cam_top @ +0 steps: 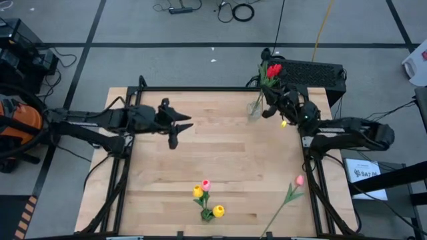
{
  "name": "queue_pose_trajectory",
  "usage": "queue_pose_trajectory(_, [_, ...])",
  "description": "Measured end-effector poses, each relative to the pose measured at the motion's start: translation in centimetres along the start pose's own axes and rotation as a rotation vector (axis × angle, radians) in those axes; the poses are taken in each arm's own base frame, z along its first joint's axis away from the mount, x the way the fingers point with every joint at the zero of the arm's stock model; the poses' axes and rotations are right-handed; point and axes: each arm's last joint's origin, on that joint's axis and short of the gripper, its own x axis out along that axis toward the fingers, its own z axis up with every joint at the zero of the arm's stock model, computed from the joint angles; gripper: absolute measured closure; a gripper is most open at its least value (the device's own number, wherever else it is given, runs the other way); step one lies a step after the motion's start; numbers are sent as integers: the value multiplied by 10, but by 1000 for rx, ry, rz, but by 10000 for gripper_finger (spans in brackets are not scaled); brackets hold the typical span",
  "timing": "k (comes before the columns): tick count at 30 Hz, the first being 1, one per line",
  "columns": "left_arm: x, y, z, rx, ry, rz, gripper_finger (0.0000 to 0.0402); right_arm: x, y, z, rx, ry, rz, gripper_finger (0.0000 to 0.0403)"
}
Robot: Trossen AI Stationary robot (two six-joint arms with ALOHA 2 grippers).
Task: Sort flowers into vase by color
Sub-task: Put the black flower into the transparent vase
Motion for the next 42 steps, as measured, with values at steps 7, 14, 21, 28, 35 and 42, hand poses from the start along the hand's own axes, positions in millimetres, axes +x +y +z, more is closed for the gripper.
queue_pose_trajectory(7, [14,10,-3,-16,38,8,269,35,-13,-18,14,-19,97,402])
queue_pose_trajectory(14, [18,10,-7,-34,70,15,269,62,-18,-17,-28,-53,126,402])
queue_pose_trajectory(21, [16,14,-11,-2,113,30,269,45,-16,-8,0,-70,128,403])
queue_pose_trajectory(28, [17,25,-10,32,115,71,269,32,-4,9,14,-97,169,403])
queue_pose_trajectory(35, [18,38,-9,65,115,114,269,-2,6,-1,-9,-94,52,403])
queue_pose_trajectory(42, [20,48,-9,34,120,39,269,-8,5,-9,-62,-86,-16,403])
